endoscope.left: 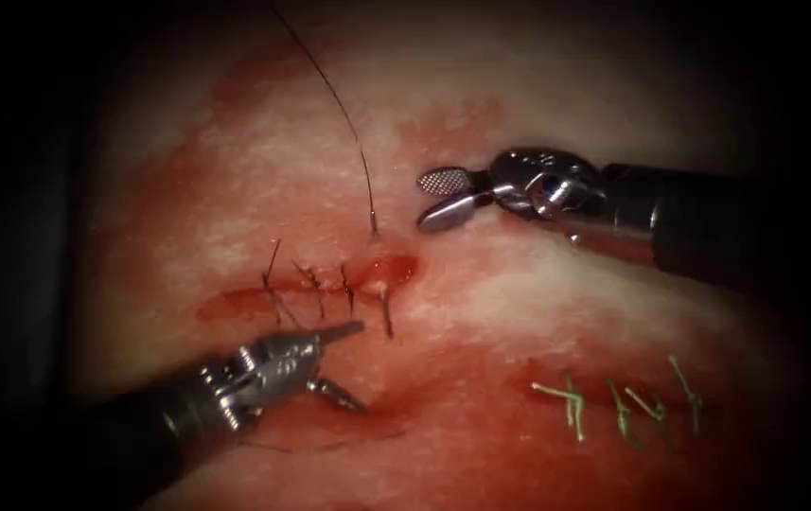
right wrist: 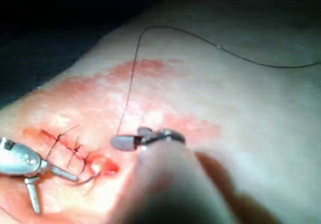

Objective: Wound Closure

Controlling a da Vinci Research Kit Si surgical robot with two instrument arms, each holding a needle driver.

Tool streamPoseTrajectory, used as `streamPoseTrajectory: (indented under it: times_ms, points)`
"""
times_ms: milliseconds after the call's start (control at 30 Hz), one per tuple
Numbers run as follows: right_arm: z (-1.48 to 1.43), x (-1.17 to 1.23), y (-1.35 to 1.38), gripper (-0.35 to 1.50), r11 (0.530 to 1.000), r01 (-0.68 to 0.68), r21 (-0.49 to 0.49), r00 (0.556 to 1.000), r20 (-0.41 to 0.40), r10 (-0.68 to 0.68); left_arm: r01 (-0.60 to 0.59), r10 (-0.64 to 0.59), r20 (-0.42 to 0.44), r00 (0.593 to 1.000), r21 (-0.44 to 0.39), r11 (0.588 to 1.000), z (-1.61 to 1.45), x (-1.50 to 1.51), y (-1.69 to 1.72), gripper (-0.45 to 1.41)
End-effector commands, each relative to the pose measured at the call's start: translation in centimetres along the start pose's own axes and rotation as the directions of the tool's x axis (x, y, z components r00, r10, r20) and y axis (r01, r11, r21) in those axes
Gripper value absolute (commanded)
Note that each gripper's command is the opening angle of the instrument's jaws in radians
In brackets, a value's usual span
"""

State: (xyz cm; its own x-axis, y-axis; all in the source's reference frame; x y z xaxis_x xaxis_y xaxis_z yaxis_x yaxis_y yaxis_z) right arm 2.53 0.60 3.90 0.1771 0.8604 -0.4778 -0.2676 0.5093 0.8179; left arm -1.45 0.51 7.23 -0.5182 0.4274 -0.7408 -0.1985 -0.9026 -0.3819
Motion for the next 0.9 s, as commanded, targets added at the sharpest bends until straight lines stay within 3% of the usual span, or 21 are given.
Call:
streamPoseTrajectory:
  times_ms: [33,267,533,700,767,900]
  points:
    - [0.06,-0.02,0.02,1.08,1.0,0.001,-0.001,1.0,-0.004,-0.001,-0.019,0.019,-0.017,1.0,0.017,1.0,0.09,0.02,-0.07,0.63]
    - [0.05,-0.09,0.05,1.04,1.0,0.005,-0.003,1.0,-0.02,-0.005,-0.162,0.18,-0.125,0.976,0.142,0.976,0.23,0.17,-0.12,0.54]
    - [0.09,-0.21,0.11,1.03,1.0,0.014,-0.018,1.0,-0.026,-0.015,-0.203,0.263,-0.226,0.938,0.255,0.945,0.23,0.29,-0.21,0.44]
    - [0.09,-0.26,0.1,1.03,1.0,0.017,-0.02,0.999,-0.027,-0.018,-0.212,0.273,-0.221,0.936,0.265,0.941,0.22,0.29,-0.32,0.32]
    - [0.09,-0.26,0.1,1.01,1.0,0.017,-0.02,0.999,-0.027,-0.018,-0.226,0.287,-0.217,0.933,0.269,0.936,0.27,0.24,-0.36,0.14]
    - [0.09,-0.27,0.07,1.01,1.0,0.017,-0.019,0.999,-0.033,-0.017,-0.231,0.293,-0.215,0.931,0.274,0.934,0.33,0.15,-0.4,0.12]
